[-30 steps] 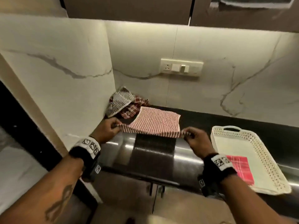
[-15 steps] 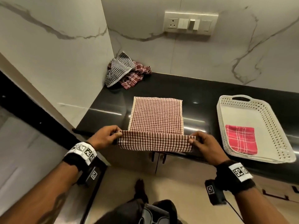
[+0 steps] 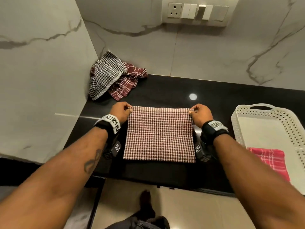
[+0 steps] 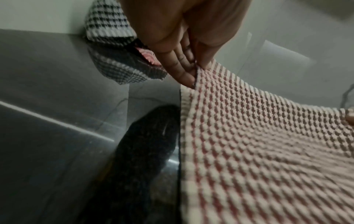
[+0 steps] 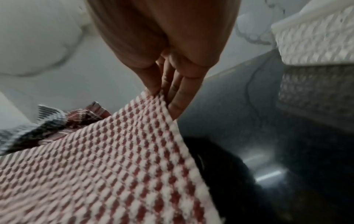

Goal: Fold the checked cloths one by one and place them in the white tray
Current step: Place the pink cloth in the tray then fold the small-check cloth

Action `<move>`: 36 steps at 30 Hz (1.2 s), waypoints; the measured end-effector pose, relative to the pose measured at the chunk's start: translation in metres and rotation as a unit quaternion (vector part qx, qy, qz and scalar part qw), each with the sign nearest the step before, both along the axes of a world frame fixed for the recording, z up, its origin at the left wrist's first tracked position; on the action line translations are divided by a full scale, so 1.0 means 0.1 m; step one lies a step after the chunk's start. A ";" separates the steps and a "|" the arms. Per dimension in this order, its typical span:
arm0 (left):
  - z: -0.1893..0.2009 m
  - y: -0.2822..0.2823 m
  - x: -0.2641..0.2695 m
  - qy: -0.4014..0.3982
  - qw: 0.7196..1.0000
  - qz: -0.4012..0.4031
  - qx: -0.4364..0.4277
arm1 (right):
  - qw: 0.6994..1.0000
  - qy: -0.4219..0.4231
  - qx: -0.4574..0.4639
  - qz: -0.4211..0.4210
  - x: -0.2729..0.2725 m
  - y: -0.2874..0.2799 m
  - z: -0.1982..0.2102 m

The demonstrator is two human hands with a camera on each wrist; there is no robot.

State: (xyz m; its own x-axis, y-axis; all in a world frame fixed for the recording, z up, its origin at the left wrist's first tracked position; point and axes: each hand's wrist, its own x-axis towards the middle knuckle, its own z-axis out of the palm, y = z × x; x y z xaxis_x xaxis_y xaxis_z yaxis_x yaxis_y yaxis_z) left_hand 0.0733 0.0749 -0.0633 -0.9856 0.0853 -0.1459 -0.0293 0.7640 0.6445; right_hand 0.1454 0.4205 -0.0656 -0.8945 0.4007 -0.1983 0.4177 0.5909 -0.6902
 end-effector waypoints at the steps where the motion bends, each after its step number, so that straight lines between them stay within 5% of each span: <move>1: -0.09 0.03 -0.08 -0.007 1.000 -0.001 -0.016 | 1.000 -0.014 0.016 -0.012 -0.07 -0.01 -0.08; 13: -0.31 0.10 -0.35 -0.067 0.992 0.026 -0.099 | 0.992 -0.080 0.097 -0.031 -0.26 -0.13 -0.29; 17: -0.17 0.41 -0.14 0.129 0.962 -0.121 -0.208 | 0.955 -0.066 0.280 0.069 -0.24 -0.45 -0.09; 21: -0.31 0.70 0.25 0.076 0.869 -0.391 -0.293 | 0.933 -0.113 0.198 0.277 -0.05 -1.10 -0.19; 23: -0.43 0.52 0.28 0.042 0.863 -0.374 -0.338 | 0.903 -0.183 0.205 0.331 0.00 -1.12 -0.36; 26: -0.49 0.07 0.24 0.012 0.890 -0.313 -0.331 | 0.910 -0.223 0.218 0.272 0.08 -0.72 -0.46; 30: -0.39 -0.29 0.25 -0.015 0.879 -0.291 -0.378 | 0.892 -0.258 0.279 0.247 0.19 -0.31 -0.41; 33: -0.25 -0.04 0.33 0.031 0.866 -0.281 -0.413 | 0.892 -0.231 0.295 0.253 0.21 -0.60 -0.31; 36: -0.22 0.41 0.51 0.072 0.868 -0.348 -0.346 | 0.891 -0.185 0.239 0.340 0.31 -1.11 -0.29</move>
